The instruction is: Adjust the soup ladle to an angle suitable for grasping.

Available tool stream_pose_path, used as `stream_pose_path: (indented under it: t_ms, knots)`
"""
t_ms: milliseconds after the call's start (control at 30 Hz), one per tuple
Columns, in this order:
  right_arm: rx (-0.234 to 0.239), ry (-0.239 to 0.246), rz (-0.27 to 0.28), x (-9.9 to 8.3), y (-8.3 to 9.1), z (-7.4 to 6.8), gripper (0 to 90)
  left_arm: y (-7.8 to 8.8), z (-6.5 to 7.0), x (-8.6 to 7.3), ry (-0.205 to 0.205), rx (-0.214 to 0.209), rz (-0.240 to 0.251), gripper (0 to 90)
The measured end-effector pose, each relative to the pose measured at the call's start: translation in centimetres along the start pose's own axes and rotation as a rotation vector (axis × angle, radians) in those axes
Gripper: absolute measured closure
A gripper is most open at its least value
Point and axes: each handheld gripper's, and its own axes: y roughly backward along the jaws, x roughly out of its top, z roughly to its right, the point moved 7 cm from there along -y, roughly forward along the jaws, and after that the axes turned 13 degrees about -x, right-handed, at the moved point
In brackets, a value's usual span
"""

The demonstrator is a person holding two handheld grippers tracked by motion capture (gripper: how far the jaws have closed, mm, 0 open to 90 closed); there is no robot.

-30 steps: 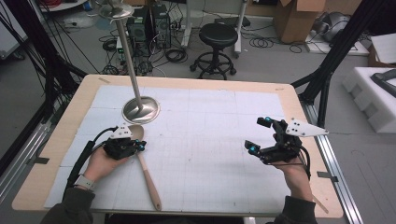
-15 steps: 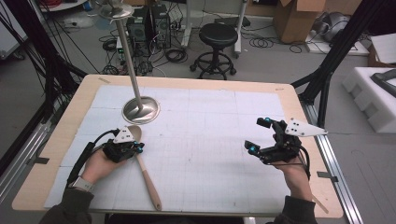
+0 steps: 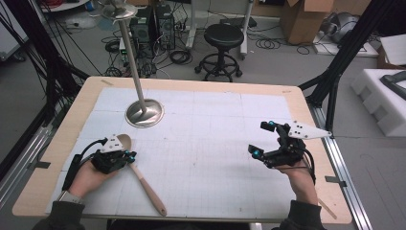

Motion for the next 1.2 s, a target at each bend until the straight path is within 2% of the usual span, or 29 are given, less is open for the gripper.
stream_pose_path:
  t_ms: [67, 200, 333, 500, 533, 733, 900, 1200]
  knots:
    - [0.004, 0.0, -0.004, 0.0, -0.1, -0.1, 0.4, 0.6, 0.1, -0.5, 0.02, 0.008, 0.012, 90.0]
    - [0.004, 0.002, -0.002, 0.0, -0.2, 0.0, 0.4, 1.5, 0.3, -1.2, 0.035, 0.026, 0.016, 90.0]
    - [0.005, 0.0, -0.005, -0.1, -0.2, 0.0, 0.4, 2.1, 0.6, -1.6, 0.04, 0.041, 0.019, 90.0]
    - [0.006, 0.003, -0.005, -0.1, -0.3, 0.0, 0.4, 3.1, 1.2, -2.3, 0.039, 0.08, 0.011, 90.0]
    - [0.008, 0.003, -0.004, -0.1, -0.4, -0.1, 0.5, 3.3, 1.3, -2.6, 0.051, 0.084, 0.014, 90.0]
    - [0.01, 0.005, -0.007, -0.1, -0.5, -0.1, 0.5, 4.0, 1.7, -3.4, 0.08, 0.091, 0.017, 90.0]
    - [0.011, 0.005, -0.008, -0.1, -0.5, -0.2, 0.5, 4.6, 2.2, -3.9, 0.128, 0.08, 0.008, 90.0]
    - [0.014, 0.005, -0.01, -0.1, -0.6, -0.2, 0.4, 5.8, 3.1, -5.0, 0.125, 0.1, 0.024, 90.0]
